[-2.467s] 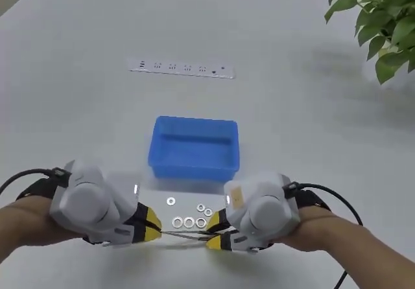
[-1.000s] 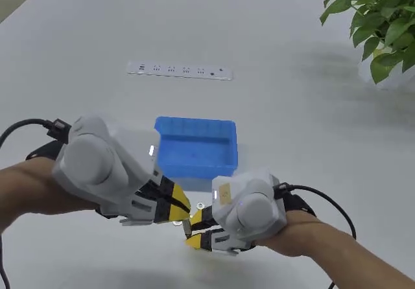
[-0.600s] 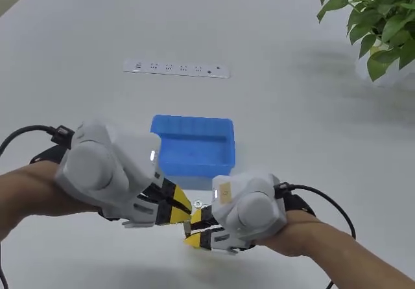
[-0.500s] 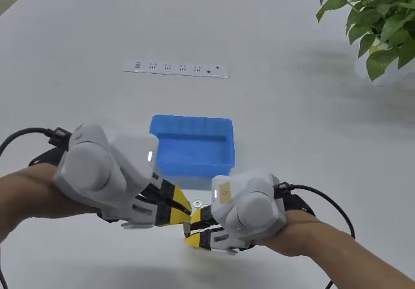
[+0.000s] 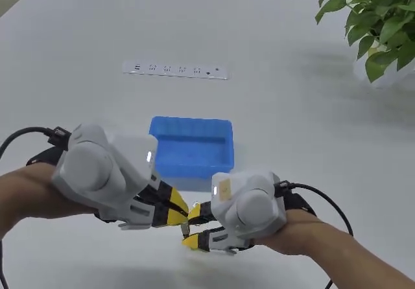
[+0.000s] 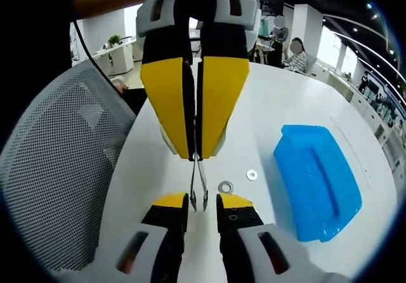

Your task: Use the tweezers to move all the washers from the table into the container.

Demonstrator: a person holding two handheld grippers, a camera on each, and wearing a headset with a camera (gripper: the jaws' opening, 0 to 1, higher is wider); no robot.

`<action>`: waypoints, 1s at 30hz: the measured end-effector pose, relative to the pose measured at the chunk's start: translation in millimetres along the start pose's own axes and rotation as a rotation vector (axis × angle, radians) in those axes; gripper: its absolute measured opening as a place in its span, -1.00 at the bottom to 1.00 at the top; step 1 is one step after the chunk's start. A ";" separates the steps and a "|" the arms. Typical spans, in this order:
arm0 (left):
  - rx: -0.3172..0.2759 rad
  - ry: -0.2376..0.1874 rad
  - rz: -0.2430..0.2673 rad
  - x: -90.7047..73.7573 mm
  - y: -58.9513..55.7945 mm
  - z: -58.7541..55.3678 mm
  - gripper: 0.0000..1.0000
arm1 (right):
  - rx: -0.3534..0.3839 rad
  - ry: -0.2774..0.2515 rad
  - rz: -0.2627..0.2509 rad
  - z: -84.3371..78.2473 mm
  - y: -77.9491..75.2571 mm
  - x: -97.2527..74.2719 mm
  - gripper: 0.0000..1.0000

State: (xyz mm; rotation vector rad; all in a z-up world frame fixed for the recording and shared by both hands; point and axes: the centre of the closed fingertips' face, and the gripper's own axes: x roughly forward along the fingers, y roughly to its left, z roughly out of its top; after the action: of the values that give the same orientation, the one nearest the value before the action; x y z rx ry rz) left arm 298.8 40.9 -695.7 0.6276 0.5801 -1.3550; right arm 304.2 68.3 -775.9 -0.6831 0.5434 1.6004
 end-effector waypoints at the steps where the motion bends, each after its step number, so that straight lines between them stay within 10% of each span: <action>1: 0.001 0.002 0.000 -0.2 0.0 -0.3 -0.90 | 0.005 0.003 -0.003 0.1 -0.4 -0.7 -0.56; 30: 0.032 0.014 0.005 -1.0 15.9 -0.5 -0.90 | 0.259 -0.089 -0.255 -9.1 -31.4 -61.1 0.61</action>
State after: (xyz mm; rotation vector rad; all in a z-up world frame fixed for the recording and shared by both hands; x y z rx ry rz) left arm 314.4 43.6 -694.1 0.6649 0.5681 -1.3581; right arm 340.9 23.0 -738.5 -0.4642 0.5624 1.2878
